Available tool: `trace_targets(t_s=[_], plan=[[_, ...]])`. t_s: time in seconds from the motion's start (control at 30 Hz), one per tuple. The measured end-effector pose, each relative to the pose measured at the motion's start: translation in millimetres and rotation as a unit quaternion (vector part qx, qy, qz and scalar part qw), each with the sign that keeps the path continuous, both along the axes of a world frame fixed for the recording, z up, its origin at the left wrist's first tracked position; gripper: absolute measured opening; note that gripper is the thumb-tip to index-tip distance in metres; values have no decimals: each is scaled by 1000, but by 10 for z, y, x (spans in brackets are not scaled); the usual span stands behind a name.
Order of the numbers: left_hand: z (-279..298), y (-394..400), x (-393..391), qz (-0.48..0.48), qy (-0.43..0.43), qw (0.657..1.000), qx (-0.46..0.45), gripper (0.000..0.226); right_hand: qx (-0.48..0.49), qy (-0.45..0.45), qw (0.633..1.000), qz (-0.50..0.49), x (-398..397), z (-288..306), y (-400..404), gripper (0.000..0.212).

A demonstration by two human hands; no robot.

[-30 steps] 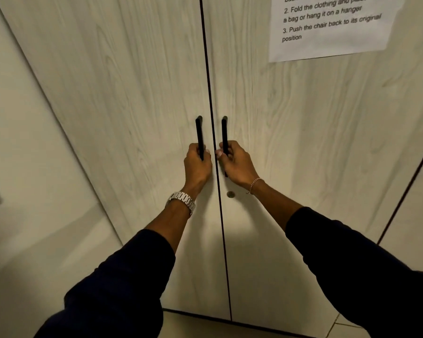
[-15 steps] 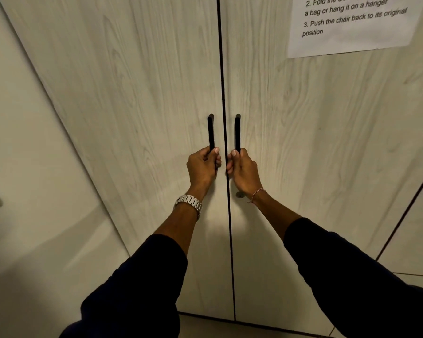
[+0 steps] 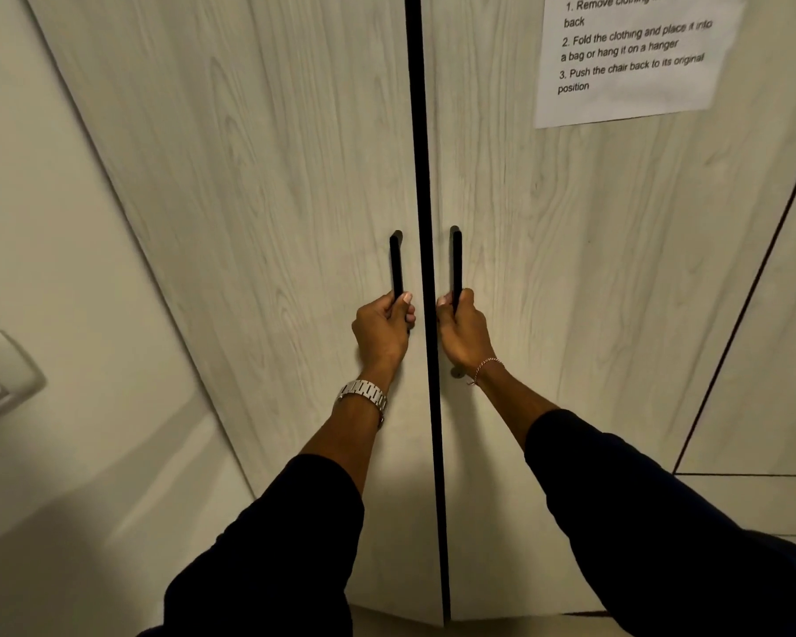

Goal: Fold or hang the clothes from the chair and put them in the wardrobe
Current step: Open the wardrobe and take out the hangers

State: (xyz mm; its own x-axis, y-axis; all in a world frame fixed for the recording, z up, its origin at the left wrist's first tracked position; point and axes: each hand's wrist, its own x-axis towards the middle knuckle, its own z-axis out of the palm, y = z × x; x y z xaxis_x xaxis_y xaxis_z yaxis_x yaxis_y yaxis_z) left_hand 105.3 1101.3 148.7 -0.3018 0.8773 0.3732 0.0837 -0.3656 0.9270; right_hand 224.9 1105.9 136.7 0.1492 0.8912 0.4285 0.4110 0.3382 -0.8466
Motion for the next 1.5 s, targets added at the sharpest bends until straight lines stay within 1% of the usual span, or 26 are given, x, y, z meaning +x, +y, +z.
trace_targets(t_s=[0.07, 0.3, 0.43, 0.6, 0.77, 0.93, 1.1, 1.17, 1.4, 1.5], plan=[[-7, -128, -60, 8, 9, 1000, 6, 22, 7, 6, 1000, 0, -26, -12, -116, 7], [-21, -534, -193, 26, 19, 999, 9, 24, 4, 18, 1000, -6, 57, -16, -656, 10], [-32, -753, -273, 42, 29, 999, 10, 25, 2, 28, 1000, -8, 140, -26, -948, 7], [-54, -992, -384, 54, 16, 998, -1, 23, 1, 34, 999, -9, 239, -9, -1247, 5], [-52, -1275, -497, 80, 17, 997, 2, 25, -12, 45, 999, -4, 329, 18, -1533, 11], [-54, -1576, -642, 112, 21, 993, 9, 25, -6, 83, 996, -17, 442, 17, -1817, 10], [-60, -1876, -837, 134, 26, 990, 22, 25, 6, 146, 987, -62, 545, 23, -2094, 28], [-65, -1981, -938, 149, 32, 988, 21, 27, 12, 164, 984, -75, 608, 32, -2208, 30], [-32, -2390, -1286, 194, 44, 980, 9, 30, 34, 175, 977, -120, 874, 81, -2635, 30], [-24, -2541, -1454, 205, 50, 977, -1, 26, 37, 171, 975, -138, 989, 89, -2778, 32]])
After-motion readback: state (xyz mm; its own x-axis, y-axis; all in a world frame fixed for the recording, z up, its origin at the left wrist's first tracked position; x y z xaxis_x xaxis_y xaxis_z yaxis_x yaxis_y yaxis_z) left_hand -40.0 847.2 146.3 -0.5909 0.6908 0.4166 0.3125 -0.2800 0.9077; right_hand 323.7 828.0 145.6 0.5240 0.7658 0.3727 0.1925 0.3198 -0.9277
